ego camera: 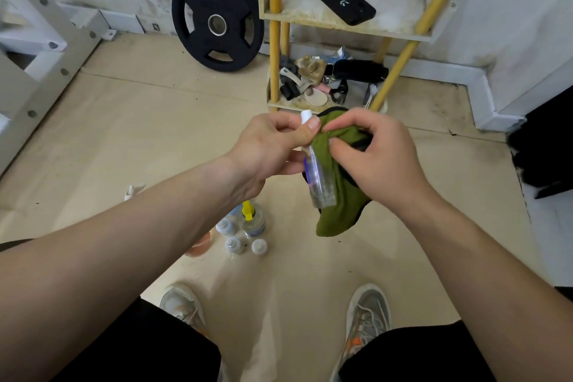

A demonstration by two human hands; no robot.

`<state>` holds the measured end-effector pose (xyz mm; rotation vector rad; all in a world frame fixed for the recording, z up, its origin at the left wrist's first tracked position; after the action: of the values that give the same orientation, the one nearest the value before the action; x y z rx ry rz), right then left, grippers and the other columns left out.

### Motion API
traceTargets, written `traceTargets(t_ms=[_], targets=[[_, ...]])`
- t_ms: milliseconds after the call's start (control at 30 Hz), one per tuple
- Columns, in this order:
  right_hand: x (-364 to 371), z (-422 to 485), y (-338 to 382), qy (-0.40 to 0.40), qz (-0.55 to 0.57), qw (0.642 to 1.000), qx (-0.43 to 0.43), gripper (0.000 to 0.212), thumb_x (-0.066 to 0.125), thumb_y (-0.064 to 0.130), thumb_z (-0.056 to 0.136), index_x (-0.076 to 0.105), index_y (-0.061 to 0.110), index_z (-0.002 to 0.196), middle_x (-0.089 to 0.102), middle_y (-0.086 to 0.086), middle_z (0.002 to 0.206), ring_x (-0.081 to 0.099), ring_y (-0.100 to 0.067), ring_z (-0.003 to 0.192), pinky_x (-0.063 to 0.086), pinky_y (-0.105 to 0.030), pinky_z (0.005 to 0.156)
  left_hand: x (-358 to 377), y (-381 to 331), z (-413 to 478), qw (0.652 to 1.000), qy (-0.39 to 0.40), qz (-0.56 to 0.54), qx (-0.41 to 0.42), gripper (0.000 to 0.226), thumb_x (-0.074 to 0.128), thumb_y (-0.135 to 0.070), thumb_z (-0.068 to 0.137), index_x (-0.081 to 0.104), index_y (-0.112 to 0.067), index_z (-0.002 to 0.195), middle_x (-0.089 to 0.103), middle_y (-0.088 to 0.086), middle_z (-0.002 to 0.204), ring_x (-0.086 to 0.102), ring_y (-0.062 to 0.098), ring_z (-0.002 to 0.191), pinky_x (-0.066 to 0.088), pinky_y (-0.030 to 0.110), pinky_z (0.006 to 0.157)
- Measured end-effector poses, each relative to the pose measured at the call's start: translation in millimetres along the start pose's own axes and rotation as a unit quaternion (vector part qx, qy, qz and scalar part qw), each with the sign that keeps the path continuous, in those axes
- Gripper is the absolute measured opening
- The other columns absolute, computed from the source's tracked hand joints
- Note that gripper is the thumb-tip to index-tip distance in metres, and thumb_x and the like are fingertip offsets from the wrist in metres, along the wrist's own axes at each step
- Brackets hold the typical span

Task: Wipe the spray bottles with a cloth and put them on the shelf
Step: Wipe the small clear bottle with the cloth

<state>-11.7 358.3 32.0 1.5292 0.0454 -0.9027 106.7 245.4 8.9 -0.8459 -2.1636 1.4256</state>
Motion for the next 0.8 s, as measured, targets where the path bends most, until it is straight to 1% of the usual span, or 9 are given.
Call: traceTargets(t_ms=[67,133,200,267,367,467,567,700,800], targets=[[-1.5,4.8,-4.3,-0.011,0.062,0.996,0.062,0.027,0.071,0.011,0.088,0.072,0.038,0.083,0.072,0.014,0.085,0.068,-0.002,0.085,0.053,-0.020,0.076,-0.7,-3.0,-0.9,1.000,0.015,-0.014,0.006,0.018,0.067,-0.030,0.094,0.066,-0.013,0.089,0.065,-0.005,0.071,0.059,0.012,0.059,0.058,0.024,0.059],[-2.7,6.5,-9.9,0.007,0.085,0.991,0.107,0.022,0.073,0.011,0.087,0.074,0.033,0.085,0.073,0.012,0.084,0.069,-0.006,0.085,0.054,-0.028,0.078,-3.9,-11.3,-0.7,0.999,0.027,-0.040,0.022,0.017,0.063,-0.028,0.097,0.065,-0.011,0.093,0.067,-0.004,0.074,0.062,0.011,0.060,0.057,0.023,0.059],[3.3,1.1,-12.0,0.085,0.076,0.986,0.122,0.016,0.078,0.013,0.086,0.076,0.029,0.086,0.074,0.010,0.082,0.067,-0.004,0.080,0.050,-0.027,0.076,-10.3,-24.1,1.1,0.995,0.036,-0.080,0.040,0.019,0.056,-0.027,0.100,0.065,-0.013,0.090,0.069,-0.006,0.075,0.065,0.010,0.064,0.058,0.023,0.063],[14.8,-11.8,-10.1,0.165,0.094,0.974,0.124,0.017,0.079,0.010,0.085,0.077,0.028,0.087,0.074,0.010,0.083,0.066,0.000,0.079,0.049,-0.022,0.077,-19.4,-36.7,4.7,0.993,0.042,-0.095,0.057,0.022,0.051,-0.029,0.102,0.066,-0.018,0.092,0.071,-0.007,0.081,0.067,0.013,0.074,0.061,0.027,0.075],[25.0,-23.1,-7.6,0.207,0.125,0.964,0.112,0.021,0.076,0.007,0.087,0.079,0.028,0.088,0.074,0.009,0.085,0.066,0.001,0.081,0.049,-0.013,0.078,-33.9,-45.9,8.8,0.992,0.046,-0.093,0.073,0.025,0.050,-0.034,0.102,0.071,-0.020,0.098,0.073,-0.002,0.094,0.065,0.019,0.091,0.058,0.034,0.090],[20.1,-18.4,-11.6,0.165,0.190,0.957,0.141,0.023,0.074,0.005,0.089,0.080,0.027,0.088,0.077,-0.001,0.090,0.071,-0.013,0.087,0.055,-0.025,0.082,-41.9,-45.9,9.9,0.993,0.051,-0.076,0.076,0.025,0.051,-0.035,0.101,0.072,-0.022,0.100,0.073,-0.001,0.099,0.061,0.022,0.095,0.059,0.029,0.082],[14.3,-11.2,-14.1,0.098,0.282,0.940,0.165,0.023,0.070,0.001,0.090,0.080,0.022,0.089,0.077,-0.013,0.092,0.072,-0.023,0.087,0.057,-0.039,0.085,-45.7,-44.3,8.7,0.993,0.068,-0.054,0.074,0.024,0.050,-0.034,0.102,0.072,-0.023,0.102,0.074,-0.003,0.098,0.062,0.019,0.096,0.057,0.030,0.082],[12.5,-3.2,-9.8,0.046,0.362,0.920,0.141,0.018,0.074,0.008,0.083,0.080,0.024,0.087,0.075,-0.006,0.092,0.069,-0.021,0.089,0.055,-0.038,0.084,-44.4,-41.0,4.8,0.993,0.075,-0.011,0.085,0.024,0.050,-0.032,0.103,0.071,-0.019,0.105,0.075,-0.003,0.095,0.068,0.014,0.090,0.058,0.028,0.074],[9.4,0.8,-4.3,0.009,0.292,0.953,0.074,0.019,0.076,0.009,0.084,0.078,0.028,0.088,0.075,0.005,0.091,0.069,-0.014,0.091,0.055,-0.031,0.083,-33.4,-33.3,2.8,0.994,0.048,0.017,0.092,0.024,0.055,-0.026,0.101,0.070,-0.008,0.106,0.072,0.004,0.092,0.064,0.019,0.082,0.057,0.025,0.064]])
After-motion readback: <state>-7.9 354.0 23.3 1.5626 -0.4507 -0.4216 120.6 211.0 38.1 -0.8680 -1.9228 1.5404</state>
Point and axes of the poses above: each hand's wrist, its own z-axis towards the middle knuckle, its own x-axis out of the palm, y = z × x, the point moved 1 cm from there along z, towards the middle knuckle
